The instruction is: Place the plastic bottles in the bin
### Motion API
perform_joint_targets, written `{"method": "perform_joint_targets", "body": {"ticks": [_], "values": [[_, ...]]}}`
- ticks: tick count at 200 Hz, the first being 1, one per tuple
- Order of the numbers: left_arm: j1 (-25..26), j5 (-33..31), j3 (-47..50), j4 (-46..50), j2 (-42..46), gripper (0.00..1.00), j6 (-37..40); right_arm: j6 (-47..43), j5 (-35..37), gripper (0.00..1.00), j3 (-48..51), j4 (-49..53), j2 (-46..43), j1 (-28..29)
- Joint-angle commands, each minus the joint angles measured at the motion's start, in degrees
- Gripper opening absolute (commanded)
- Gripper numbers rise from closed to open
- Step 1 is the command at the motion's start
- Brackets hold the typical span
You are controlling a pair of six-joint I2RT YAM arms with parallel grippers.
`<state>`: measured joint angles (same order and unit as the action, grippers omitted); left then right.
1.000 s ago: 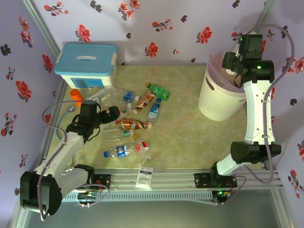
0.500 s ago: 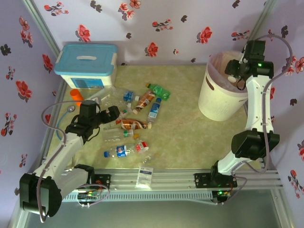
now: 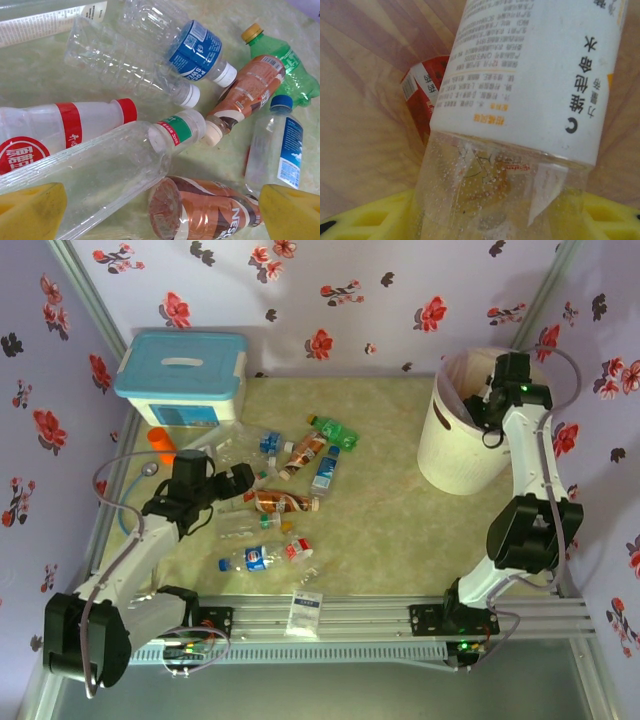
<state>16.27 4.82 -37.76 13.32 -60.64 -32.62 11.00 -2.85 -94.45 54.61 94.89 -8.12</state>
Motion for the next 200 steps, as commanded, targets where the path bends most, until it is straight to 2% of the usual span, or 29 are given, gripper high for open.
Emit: {"method": "perform_joint_targets", "body": {"ticks": [1,61,103,161,200], "values": [[0.51,0.81,-0.76,-1.56,-1.24,0.98,0.28,-0.27,0.46,0.61,0.56,-1.2,2.67,-0.14],[0.51,0.45,-1.51,-0.91,-2.16,0.98,0.77,-1.31,0.65,0.62,2.31,-2.16,8.4,0.2],[0.6,-1.0,-0.94,1.47,1.43,0.98,0.64,-2.44,2.99,0.63,6.3,-6.01,9.9,1.41],[0.56,-2.94,-0.27,6.57,5.03,0.99,2.07,-2.28,2.91,0.82,5.91,-5.98,13.78,2.44],[0.51,-3.74,-1.44,7.99,5.11,0.99,3.24,-2.66,4.8,0.93,3.06,-3.8,11.74,3.46]]}}
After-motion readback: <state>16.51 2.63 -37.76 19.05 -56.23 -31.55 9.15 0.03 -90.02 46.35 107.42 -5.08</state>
